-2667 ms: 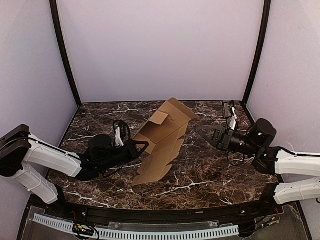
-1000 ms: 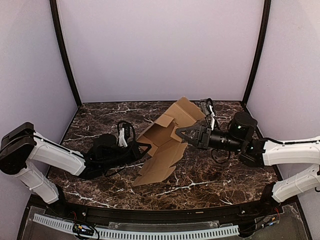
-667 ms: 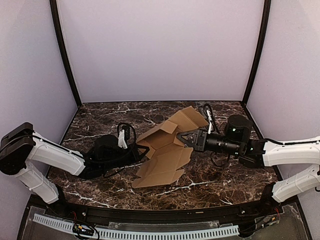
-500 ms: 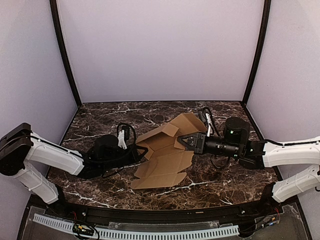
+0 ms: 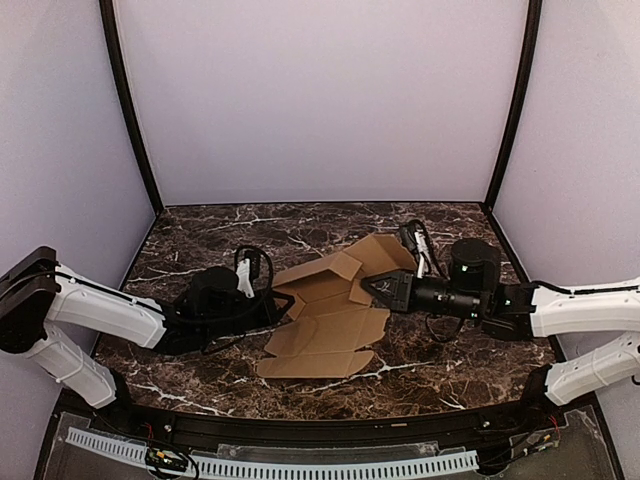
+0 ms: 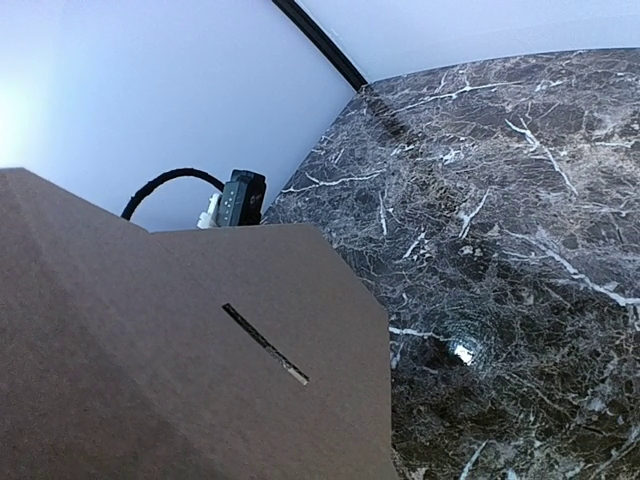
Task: Fold the paper box
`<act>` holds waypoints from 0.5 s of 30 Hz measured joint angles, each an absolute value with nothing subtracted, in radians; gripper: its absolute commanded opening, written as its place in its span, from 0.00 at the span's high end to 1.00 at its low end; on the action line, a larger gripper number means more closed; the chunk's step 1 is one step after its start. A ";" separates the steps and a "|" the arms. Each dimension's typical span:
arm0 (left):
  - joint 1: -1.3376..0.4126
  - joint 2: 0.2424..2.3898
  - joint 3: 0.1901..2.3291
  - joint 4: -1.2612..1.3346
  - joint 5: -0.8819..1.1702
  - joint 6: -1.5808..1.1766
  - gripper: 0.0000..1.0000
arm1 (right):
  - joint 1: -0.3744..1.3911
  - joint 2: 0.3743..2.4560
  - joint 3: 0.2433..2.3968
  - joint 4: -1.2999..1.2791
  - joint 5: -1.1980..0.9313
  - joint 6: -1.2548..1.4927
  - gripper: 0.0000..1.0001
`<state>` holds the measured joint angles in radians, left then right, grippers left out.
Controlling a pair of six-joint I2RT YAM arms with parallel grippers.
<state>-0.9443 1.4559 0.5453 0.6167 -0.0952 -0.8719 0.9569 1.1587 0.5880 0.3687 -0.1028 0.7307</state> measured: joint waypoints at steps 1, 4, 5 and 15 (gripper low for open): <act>-0.944 1.456 0.548 0.617 -0.094 -0.870 0.99 | 0.957 1.147 0.588 0.358 -0.100 0.730 1.00; -0.945 1.456 0.551 0.623 -0.091 -0.868 0.99 | 0.957 1.095 0.588 0.317 -0.086 0.721 1.00; -0.945 1.456 0.551 0.627 -0.091 -0.870 0.99 | 0.957 1.074 0.588 0.299 -0.081 0.715 1.00; -0.947 1.463 0.551 0.670 -0.097 -0.867 0.99 | 0.957 0.832 0.603 0.100 -0.054 0.632 1.00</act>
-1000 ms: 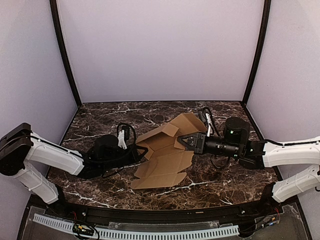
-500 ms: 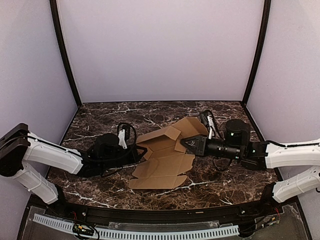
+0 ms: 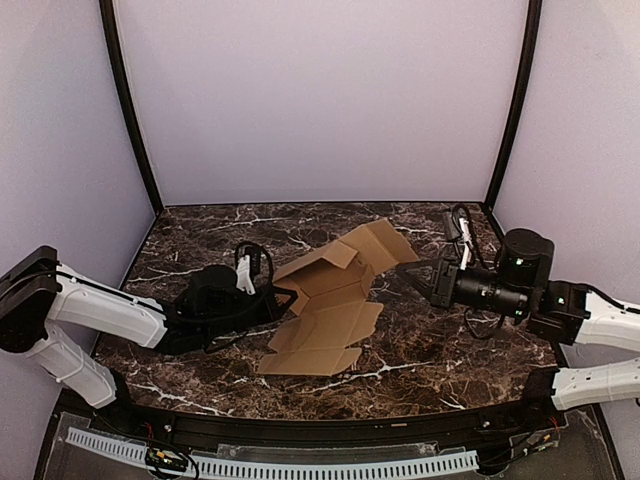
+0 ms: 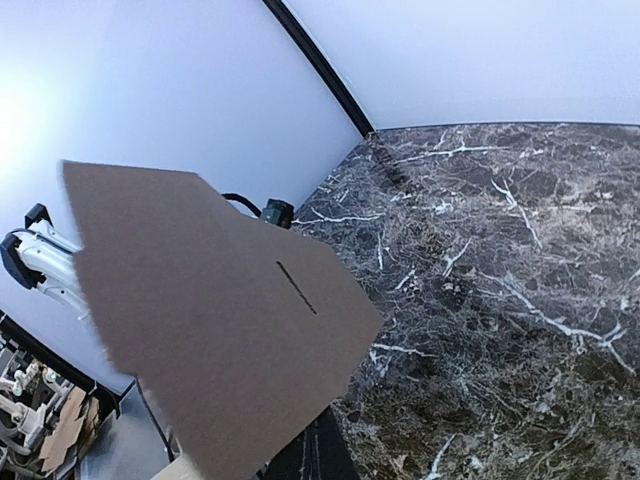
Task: Fold the paper box
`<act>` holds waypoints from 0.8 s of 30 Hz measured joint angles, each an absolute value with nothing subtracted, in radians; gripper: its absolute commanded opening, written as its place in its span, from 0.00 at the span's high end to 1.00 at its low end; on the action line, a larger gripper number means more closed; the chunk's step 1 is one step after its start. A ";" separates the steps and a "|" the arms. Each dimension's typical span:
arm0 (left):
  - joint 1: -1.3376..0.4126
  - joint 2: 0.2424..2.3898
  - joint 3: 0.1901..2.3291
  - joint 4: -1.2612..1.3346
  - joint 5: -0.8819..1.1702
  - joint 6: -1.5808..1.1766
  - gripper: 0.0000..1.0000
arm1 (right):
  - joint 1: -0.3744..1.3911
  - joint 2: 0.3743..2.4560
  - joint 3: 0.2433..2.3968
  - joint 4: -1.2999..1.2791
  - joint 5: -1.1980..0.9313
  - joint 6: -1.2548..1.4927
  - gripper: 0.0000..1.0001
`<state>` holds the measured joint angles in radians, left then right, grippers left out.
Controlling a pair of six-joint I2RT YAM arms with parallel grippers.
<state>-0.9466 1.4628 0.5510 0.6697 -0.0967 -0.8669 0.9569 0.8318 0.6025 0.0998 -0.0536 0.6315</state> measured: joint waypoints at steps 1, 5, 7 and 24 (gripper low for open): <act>-0.947 1.466 0.551 0.668 -0.100 -0.866 0.99 | 0.957 0.816 0.614 0.081 -0.054 0.620 1.00; -0.946 1.477 0.571 0.627 -0.129 -0.846 0.99 | 0.957 0.801 0.704 -0.001 -0.060 0.562 1.00; -0.946 1.484 0.585 0.585 -0.146 -0.828 0.99 | 0.957 0.813 0.755 -0.020 -0.071 0.533 1.00; -0.947 1.465 0.665 0.296 -0.253 -0.731 0.99 | 0.980 1.039 0.911 -0.114 -0.110 0.412 1.00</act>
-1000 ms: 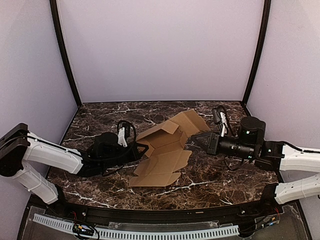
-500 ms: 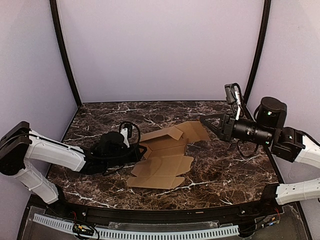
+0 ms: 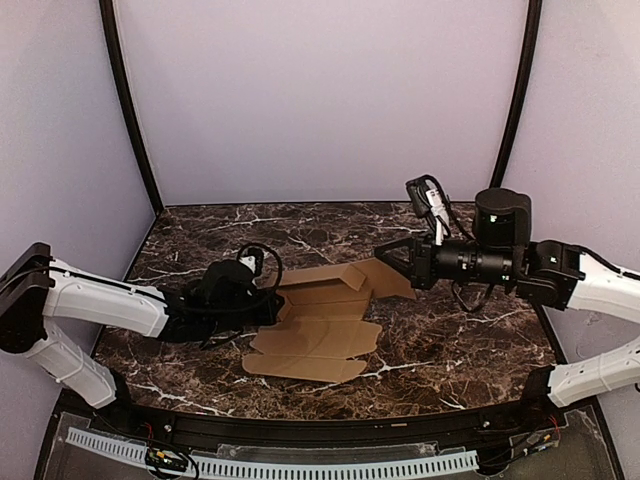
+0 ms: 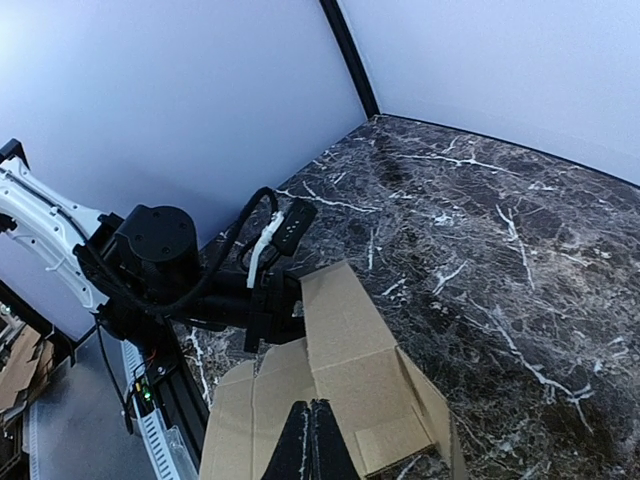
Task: Fold the paper box
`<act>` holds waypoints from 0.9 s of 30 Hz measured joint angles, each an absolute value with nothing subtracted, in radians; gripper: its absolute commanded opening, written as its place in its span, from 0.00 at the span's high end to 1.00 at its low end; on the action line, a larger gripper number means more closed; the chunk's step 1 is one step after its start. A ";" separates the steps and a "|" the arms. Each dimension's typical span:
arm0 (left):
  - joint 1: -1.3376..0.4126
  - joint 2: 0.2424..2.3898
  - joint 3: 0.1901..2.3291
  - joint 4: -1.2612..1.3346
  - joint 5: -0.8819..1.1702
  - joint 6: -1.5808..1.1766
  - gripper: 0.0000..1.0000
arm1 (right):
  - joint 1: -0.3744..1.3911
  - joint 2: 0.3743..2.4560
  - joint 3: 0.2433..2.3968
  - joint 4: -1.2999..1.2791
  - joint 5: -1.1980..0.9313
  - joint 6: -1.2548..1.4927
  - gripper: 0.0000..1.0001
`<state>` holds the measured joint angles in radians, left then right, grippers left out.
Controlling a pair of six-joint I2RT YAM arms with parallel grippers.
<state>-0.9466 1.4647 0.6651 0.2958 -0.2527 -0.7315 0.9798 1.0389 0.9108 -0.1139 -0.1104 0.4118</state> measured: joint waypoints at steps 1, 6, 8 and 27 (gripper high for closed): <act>-0.947 1.460 0.665 0.289 -0.253 -0.731 0.99 | 0.981 1.031 0.911 -0.123 -0.086 0.408 1.00; -0.946 1.435 0.665 0.286 -0.245 -0.717 0.99 | 0.982 0.957 0.910 -0.179 0.066 0.387 0.99; -0.946 1.421 0.664 0.286 -0.228 -0.706 0.99 | 0.982 0.939 0.906 -0.192 0.099 0.377 0.82; -0.947 1.225 0.603 0.286 0.027 -0.534 0.99 | 0.970 0.716 0.763 -0.269 -0.252 0.238 0.57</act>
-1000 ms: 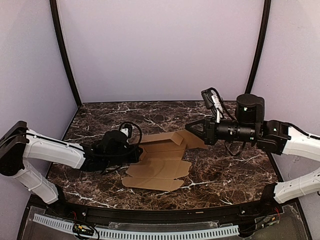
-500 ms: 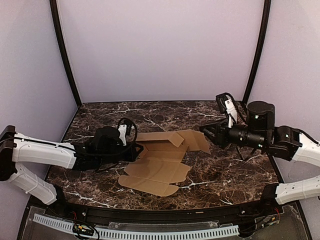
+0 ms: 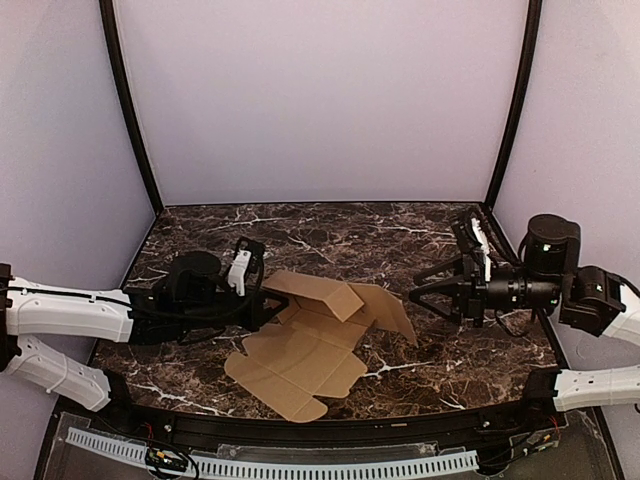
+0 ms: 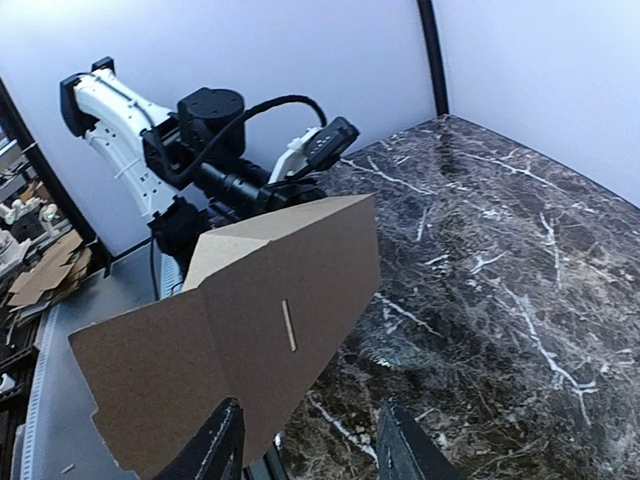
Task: Fold the paper box
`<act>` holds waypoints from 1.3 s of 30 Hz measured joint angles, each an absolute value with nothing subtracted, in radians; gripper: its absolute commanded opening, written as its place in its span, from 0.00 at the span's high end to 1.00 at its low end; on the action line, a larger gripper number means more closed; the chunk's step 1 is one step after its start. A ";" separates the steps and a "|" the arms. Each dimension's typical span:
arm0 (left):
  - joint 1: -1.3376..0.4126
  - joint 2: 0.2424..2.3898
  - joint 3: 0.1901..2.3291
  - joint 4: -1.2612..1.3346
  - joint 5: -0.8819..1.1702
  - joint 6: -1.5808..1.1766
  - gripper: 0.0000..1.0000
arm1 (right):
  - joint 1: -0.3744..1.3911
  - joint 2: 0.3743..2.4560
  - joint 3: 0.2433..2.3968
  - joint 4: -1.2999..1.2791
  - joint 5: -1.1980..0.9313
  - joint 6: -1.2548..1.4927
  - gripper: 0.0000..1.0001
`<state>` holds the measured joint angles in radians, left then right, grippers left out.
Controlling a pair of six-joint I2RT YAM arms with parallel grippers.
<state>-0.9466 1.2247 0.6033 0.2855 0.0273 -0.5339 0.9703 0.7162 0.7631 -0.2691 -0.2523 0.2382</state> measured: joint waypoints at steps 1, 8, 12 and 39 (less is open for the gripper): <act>-0.947 1.225 0.603 0.286 0.039 -0.531 0.99 | 0.970 0.716 0.760 -0.268 -0.282 0.236 0.57; -0.947 1.242 0.603 0.295 0.120 -0.526 0.99 | 0.969 0.713 0.753 -0.263 -0.421 0.218 0.53; -0.947 1.264 0.603 0.321 0.176 -0.527 0.99 | 0.968 0.717 0.753 -0.261 -0.492 0.208 0.51; -0.947 1.384 0.619 0.373 0.236 -0.616 0.99 | 1.010 0.930 0.753 -0.155 -0.615 0.205 0.68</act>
<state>-0.9466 1.3842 0.6189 0.3725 0.2359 -0.6155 1.0103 0.9298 0.7532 -0.1555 -0.6147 0.2050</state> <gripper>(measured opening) 0.019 0.336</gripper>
